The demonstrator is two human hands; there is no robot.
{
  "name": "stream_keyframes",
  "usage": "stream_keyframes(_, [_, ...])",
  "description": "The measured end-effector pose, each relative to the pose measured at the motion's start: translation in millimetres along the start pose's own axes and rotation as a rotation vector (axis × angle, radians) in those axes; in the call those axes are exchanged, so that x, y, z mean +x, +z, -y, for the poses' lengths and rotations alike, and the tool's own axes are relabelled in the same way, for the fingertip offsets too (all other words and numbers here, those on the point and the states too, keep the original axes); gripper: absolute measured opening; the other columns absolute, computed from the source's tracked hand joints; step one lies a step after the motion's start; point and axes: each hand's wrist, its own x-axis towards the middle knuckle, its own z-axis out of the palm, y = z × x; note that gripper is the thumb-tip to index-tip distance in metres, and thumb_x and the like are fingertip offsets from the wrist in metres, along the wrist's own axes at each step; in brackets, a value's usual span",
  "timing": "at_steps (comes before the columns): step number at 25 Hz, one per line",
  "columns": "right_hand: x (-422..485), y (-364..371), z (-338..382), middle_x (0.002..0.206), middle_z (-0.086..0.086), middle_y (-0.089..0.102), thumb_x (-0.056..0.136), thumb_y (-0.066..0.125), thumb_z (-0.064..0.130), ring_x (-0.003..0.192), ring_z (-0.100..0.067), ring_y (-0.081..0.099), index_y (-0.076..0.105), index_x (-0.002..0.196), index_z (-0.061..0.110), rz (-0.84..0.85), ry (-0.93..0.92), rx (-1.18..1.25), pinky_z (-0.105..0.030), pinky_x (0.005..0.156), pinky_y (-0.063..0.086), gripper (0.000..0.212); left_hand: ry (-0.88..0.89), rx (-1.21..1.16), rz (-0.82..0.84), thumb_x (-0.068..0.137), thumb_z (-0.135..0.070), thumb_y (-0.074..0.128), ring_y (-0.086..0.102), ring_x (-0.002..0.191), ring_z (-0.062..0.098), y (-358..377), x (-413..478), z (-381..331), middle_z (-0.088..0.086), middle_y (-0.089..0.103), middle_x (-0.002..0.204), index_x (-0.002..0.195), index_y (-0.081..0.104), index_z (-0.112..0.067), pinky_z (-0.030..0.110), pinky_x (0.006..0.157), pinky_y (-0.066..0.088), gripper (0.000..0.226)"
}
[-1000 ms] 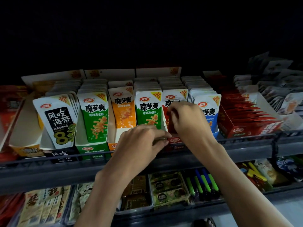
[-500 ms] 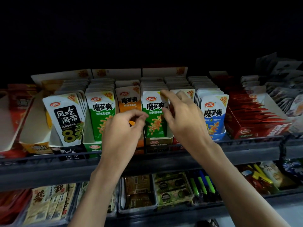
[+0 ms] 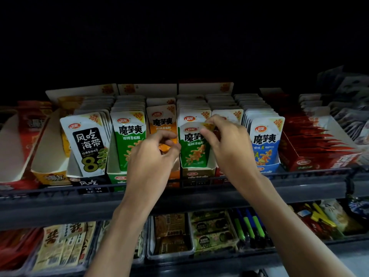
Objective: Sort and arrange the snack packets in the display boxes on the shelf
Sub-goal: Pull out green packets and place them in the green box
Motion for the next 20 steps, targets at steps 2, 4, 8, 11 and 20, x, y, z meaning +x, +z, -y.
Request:
stream_keyframes(2, [0.7,-3.1,1.8,0.083,0.006,0.066,0.099,0.056,0.032,0.076,-0.013,0.063,0.061,0.098,0.019,-0.053,-0.004,0.077,-0.042,0.064,0.054,0.014,0.017,0.004,0.002,0.088,-0.036,0.065,0.061,0.088,0.001,1.0,0.3,0.4,-0.016,0.066,0.09,0.106,0.064,-0.033,0.032,0.08,0.054,0.019])
stream_keyframes(4, [2.9,-13.7,10.1,0.082,0.009,0.065,0.1,0.055,0.028,0.073,-0.007,0.064,0.061,0.1,0.016,-0.163,-0.019,0.185,-0.039,0.059,0.055,0.014,0.021,-0.011,0.014,0.088,-0.039,0.066,0.062,0.081,0.0,0.8,-0.8,-0.8,-0.013,0.066,0.089,0.112,0.062,-0.033,0.023,0.069,0.051,0.025])
stream_keyframes(8, [1.4,-37.1,32.7,0.076,0.001,0.063,0.1,0.056,0.017,0.062,-0.015,0.06,0.062,0.104,0.005,-0.363,-0.116,0.382,-0.042,0.053,0.049,0.015,0.046,-0.212,0.023,0.089,-0.039,0.065,0.067,0.078,0.012,-2.2,-5.8,-8.5,-0.003,0.069,0.088,0.109,0.064,-0.036,0.032,0.061,0.059,0.02])
stream_keyframes(11, [-0.3,-38.6,39.3,0.077,-0.001,0.068,0.099,0.057,0.014,0.065,-0.014,0.066,0.062,0.101,0.003,-0.289,-0.03,0.579,-0.037,0.054,0.054,0.012,0.132,-0.306,0.059,0.092,-0.027,0.063,0.063,0.062,0.003,-5.6,-10.0,-18.9,-0.009,0.069,0.071,0.087,0.073,-0.024,0.028,0.055,0.054,0.012])
stream_keyframes(20, [5.5,-37.0,39.0,0.094,-0.011,0.074,0.097,0.059,0.012,0.084,-0.021,0.074,0.065,0.103,0.005,-0.09,0.296,0.941,-0.028,0.064,0.059,0.011,0.142,-0.347,0.14,0.093,-0.028,0.061,0.065,0.067,0.019,-10.0,-11.1,-18.7,0.001,0.07,0.072,0.075,0.071,-0.017,0.041,0.058,0.051,0.024])
